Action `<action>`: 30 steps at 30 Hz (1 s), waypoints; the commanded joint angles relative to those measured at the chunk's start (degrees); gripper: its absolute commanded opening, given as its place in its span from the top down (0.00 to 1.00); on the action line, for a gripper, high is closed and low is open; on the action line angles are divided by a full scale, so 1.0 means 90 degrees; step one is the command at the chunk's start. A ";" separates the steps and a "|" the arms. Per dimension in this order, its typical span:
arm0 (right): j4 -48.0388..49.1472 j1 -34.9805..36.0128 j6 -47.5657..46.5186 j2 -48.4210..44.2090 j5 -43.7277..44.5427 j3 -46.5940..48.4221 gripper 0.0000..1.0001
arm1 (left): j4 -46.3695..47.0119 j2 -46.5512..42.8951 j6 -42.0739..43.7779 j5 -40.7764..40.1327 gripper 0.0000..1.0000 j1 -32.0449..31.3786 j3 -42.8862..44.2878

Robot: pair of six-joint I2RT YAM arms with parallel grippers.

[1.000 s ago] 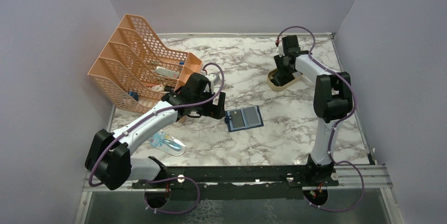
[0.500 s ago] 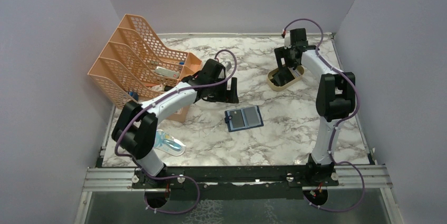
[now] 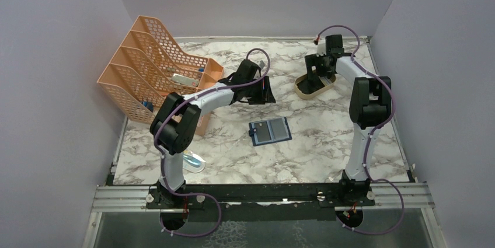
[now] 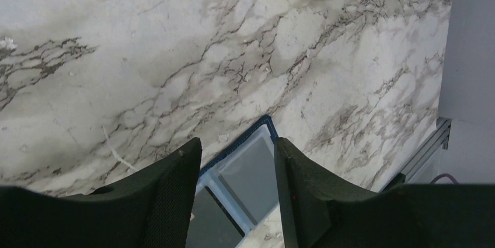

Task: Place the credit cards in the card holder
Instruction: Pick up the credit card from the storage box.

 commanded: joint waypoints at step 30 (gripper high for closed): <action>0.0217 -0.0256 0.1601 -0.0693 -0.4852 -0.0924 0.27 | 0.1427 0.2123 -0.0764 0.1067 0.78 0.0131 0.1525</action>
